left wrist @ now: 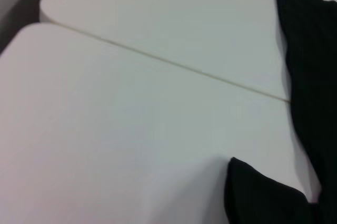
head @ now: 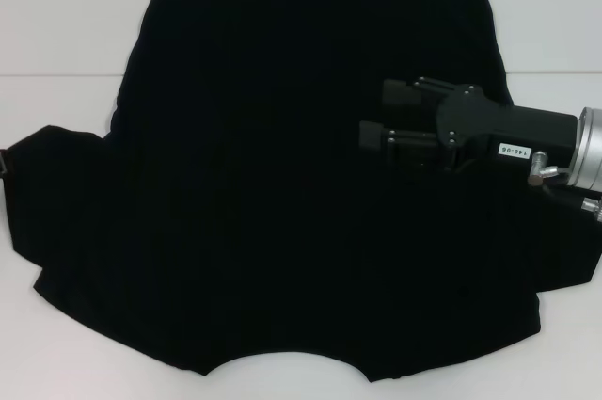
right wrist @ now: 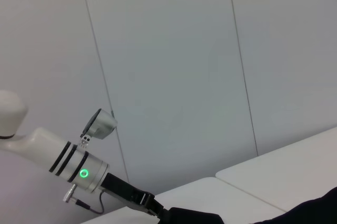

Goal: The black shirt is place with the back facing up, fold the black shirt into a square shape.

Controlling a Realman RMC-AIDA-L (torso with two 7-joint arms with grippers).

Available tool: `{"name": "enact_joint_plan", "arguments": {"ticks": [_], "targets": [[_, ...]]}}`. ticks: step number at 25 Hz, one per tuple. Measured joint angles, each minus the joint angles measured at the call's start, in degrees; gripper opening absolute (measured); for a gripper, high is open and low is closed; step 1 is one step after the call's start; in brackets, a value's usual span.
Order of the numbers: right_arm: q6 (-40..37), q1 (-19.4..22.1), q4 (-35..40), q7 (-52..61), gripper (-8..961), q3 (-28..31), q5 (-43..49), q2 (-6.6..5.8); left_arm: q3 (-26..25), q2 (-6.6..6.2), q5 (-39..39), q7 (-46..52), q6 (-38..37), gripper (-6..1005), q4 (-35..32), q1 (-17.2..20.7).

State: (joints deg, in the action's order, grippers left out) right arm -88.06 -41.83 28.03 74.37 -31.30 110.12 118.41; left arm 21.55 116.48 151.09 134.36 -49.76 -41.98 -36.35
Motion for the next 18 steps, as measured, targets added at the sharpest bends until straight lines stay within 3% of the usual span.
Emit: {"name": "enact_joint_plan", "arguments": {"ticks": [18], "targets": [[-0.2,0.3,-0.1,0.0,881,0.2,-0.5,0.60,1.1,-0.29,-0.9,-2.4,6.6,25,0.8,-2.2]]}}
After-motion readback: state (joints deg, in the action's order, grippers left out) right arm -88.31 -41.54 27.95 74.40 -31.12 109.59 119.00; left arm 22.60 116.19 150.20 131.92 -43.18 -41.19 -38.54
